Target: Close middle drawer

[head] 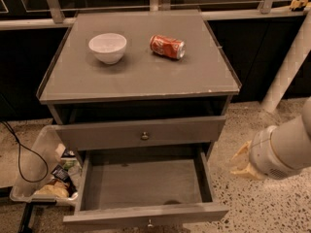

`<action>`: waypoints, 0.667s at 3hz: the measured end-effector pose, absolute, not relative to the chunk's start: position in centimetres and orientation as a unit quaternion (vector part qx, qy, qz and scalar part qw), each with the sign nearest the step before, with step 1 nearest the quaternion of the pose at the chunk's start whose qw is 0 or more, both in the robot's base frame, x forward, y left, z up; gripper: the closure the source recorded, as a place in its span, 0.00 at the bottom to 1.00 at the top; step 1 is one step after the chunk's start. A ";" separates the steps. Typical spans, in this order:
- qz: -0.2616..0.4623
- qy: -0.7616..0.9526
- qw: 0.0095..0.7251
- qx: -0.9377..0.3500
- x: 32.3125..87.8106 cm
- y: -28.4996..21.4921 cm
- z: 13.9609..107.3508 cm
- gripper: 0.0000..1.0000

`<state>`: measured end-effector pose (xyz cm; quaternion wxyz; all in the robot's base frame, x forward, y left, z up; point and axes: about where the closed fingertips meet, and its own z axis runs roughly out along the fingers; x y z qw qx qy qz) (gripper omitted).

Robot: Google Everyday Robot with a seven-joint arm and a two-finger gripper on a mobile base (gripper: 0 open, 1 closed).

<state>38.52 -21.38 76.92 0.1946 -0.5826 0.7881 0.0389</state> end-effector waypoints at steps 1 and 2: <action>0.038 0.800 0.209 -0.561 39.5 -22.0 71.0 1.00; 0.016 0.799 0.238 -0.552 41.3 -22.2 71.5 1.00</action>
Offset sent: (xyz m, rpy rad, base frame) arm 0.0059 -0.0050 -0.0500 0.0188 -0.0062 -0.0396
